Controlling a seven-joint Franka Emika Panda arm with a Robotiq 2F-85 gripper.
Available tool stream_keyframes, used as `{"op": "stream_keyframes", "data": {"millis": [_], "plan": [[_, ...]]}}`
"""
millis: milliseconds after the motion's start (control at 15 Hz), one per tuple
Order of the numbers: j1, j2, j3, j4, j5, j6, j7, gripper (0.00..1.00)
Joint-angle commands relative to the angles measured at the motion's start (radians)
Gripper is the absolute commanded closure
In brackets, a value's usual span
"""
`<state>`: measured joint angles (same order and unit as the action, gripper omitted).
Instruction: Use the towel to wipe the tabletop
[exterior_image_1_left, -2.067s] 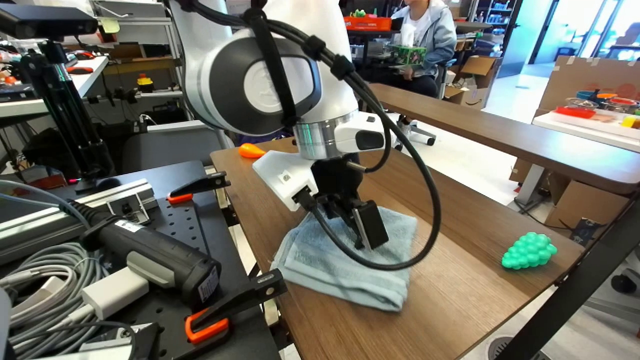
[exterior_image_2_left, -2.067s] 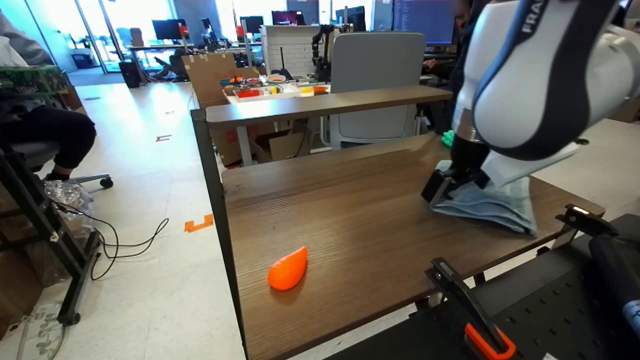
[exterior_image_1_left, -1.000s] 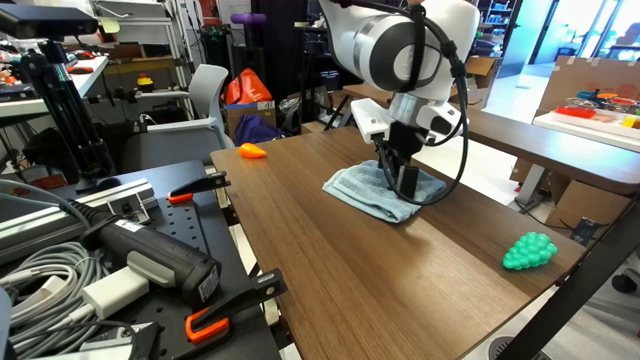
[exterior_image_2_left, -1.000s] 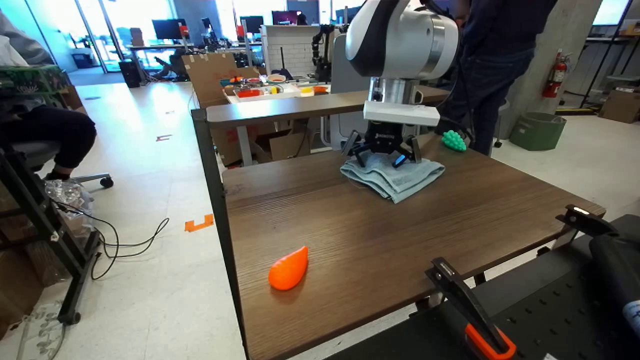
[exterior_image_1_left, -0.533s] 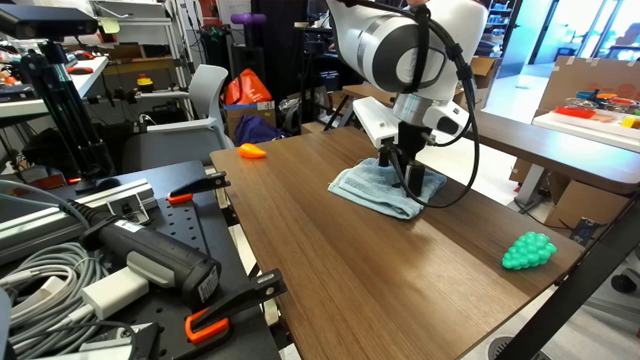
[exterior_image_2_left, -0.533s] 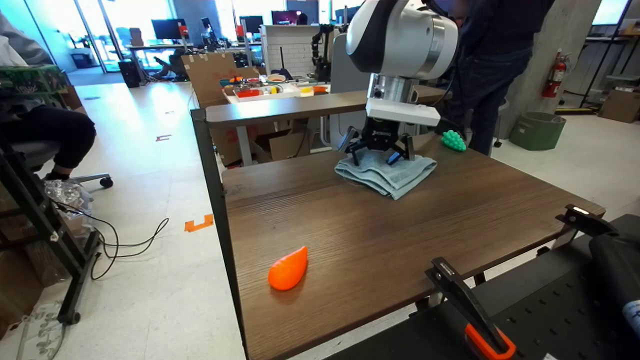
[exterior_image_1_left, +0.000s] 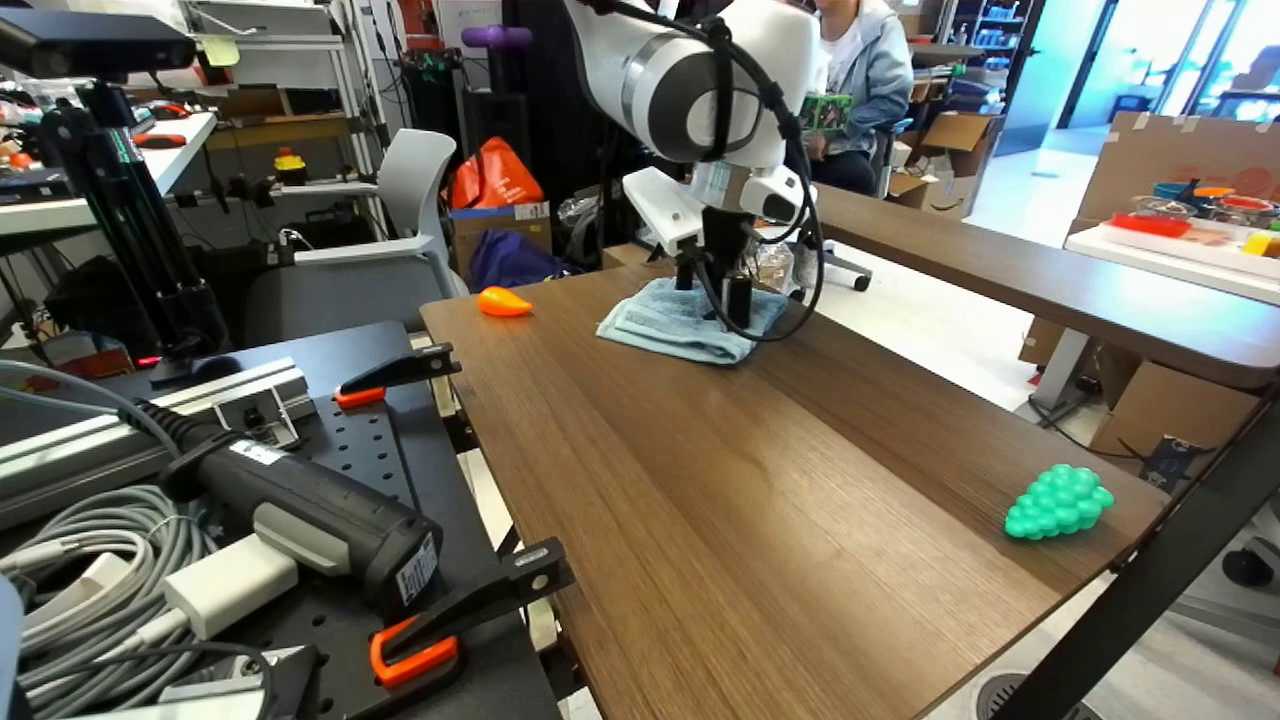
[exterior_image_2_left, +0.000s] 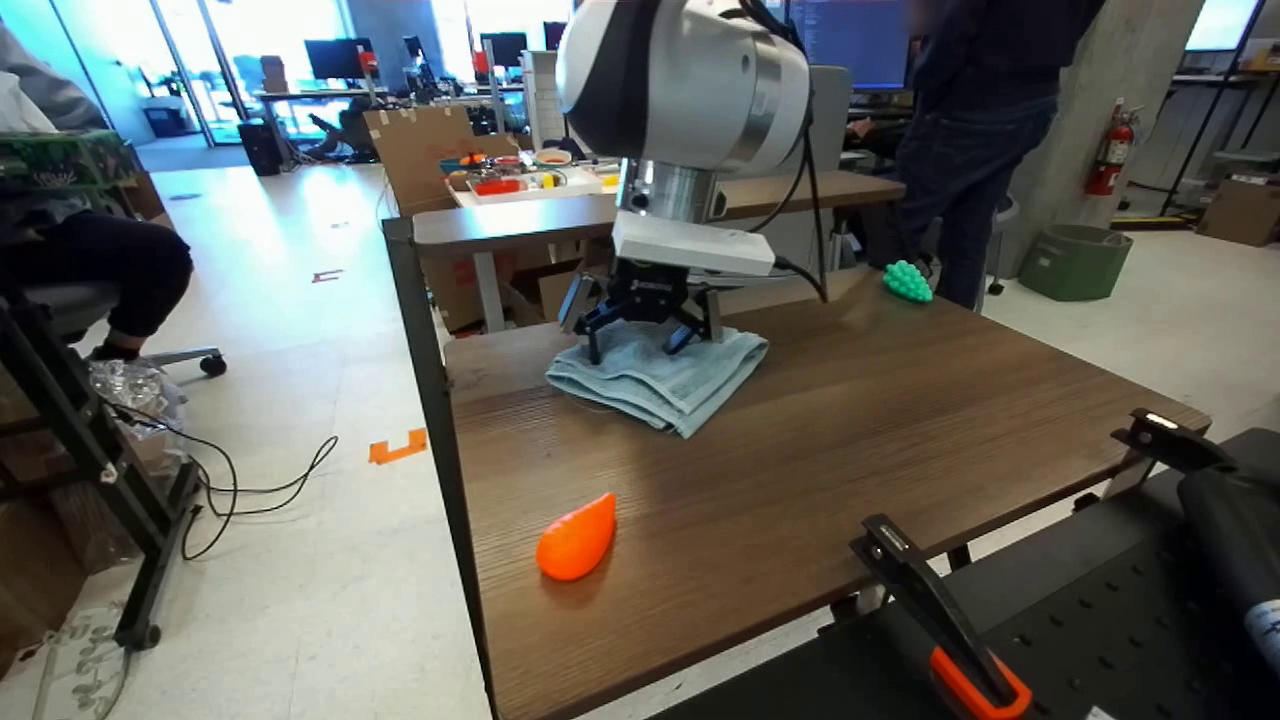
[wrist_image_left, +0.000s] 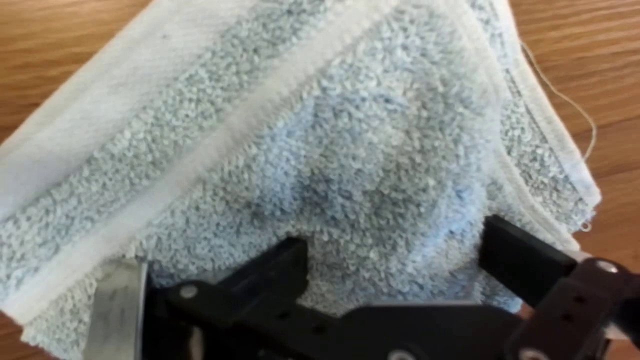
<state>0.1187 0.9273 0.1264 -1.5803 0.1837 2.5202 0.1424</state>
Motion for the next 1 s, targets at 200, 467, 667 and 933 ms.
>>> {"op": "stream_keyframes", "data": {"millis": [200,467,667,933], "plan": [[0.105,-0.058,-0.13,-0.153,-0.096,0.087,0.084,0.0],[0.152,-0.127,-0.248,-0.339,-0.192,0.166,0.169,0.0],[0.174,-0.187,-0.326,-0.49,-0.262,0.243,0.204,0.0],[0.138,-0.263,-0.337,-0.634,-0.243,0.395,0.198,0.0]]}}
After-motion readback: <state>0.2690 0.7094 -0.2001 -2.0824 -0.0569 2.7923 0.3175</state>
